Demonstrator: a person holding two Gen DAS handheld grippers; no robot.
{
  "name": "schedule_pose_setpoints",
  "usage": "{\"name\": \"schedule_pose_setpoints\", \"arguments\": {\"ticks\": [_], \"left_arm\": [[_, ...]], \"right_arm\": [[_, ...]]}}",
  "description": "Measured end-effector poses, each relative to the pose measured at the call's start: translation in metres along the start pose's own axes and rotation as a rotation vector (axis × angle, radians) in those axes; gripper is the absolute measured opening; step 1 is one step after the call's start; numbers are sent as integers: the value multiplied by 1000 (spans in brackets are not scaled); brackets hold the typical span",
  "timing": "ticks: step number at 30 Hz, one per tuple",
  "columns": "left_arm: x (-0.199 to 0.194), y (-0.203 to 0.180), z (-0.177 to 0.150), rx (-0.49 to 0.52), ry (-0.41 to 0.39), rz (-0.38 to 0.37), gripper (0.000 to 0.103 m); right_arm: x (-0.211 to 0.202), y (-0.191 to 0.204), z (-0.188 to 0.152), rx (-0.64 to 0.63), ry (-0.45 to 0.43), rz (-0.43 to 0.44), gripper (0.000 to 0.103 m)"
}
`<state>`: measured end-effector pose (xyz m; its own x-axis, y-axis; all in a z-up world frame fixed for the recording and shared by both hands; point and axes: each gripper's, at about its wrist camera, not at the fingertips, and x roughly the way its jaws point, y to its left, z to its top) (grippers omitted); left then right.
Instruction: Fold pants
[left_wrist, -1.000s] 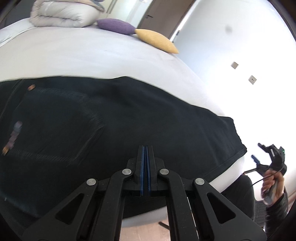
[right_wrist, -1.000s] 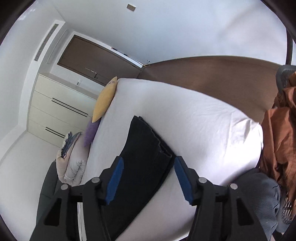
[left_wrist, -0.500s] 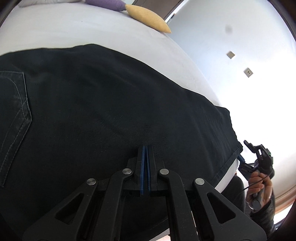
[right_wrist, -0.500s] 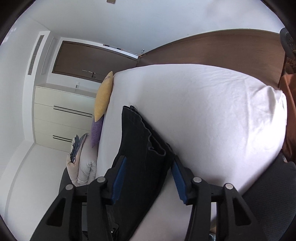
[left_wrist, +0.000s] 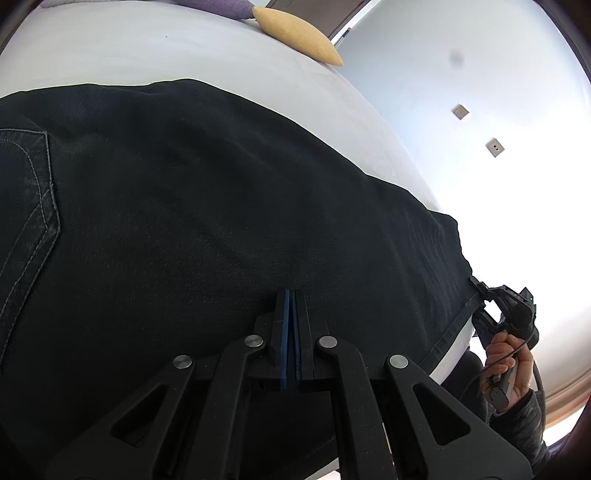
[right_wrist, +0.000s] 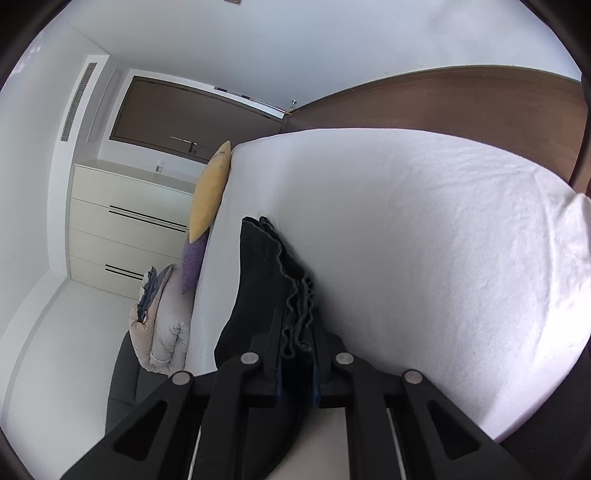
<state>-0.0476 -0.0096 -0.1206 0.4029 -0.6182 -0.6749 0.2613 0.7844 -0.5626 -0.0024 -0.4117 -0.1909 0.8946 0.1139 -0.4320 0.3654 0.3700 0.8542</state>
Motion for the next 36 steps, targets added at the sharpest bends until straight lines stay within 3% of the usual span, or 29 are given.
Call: {"name": "schedule_pose_setpoints", "arguments": {"ticks": [5,9,13,15,17,19,20,22,25,32,36], "left_arm": [[-2,5,0,-30,-5,-16,1],[-8,8,1,-48,-12,-23,2],[-15,9,3,-80,-33,-41,2],[-19,13,4,-105,-42,-68,2],[-19,17,6,-143,-39,-99,2],[-18,20,7,-173,-27,-129,9],[-17,21,8,-188,-24,-149,15],[-18,22,8,-217,-34,-198,55],[-20,15,14,-226,-63,-263,85],[2,0,34,-277,30,-347,88],[13,-3,45,-265,88,-329,88]], "right_arm": [[-2,25,-5,-121,-6,-79,11],[1,80,-27,-377,-5,-149,11],[20,154,-104,-838,27,-232,11],[32,184,-177,-1207,9,-301,11],[47,189,-238,-1480,6,-345,10],[70,174,-277,-1632,55,-399,10],[80,164,-287,-1662,83,-426,10],[85,154,-292,-1671,74,-448,11],[82,158,-290,-1669,69,-437,11],[68,170,-307,-1722,12,-435,11],[61,180,-313,-1732,-13,-423,11]]}}
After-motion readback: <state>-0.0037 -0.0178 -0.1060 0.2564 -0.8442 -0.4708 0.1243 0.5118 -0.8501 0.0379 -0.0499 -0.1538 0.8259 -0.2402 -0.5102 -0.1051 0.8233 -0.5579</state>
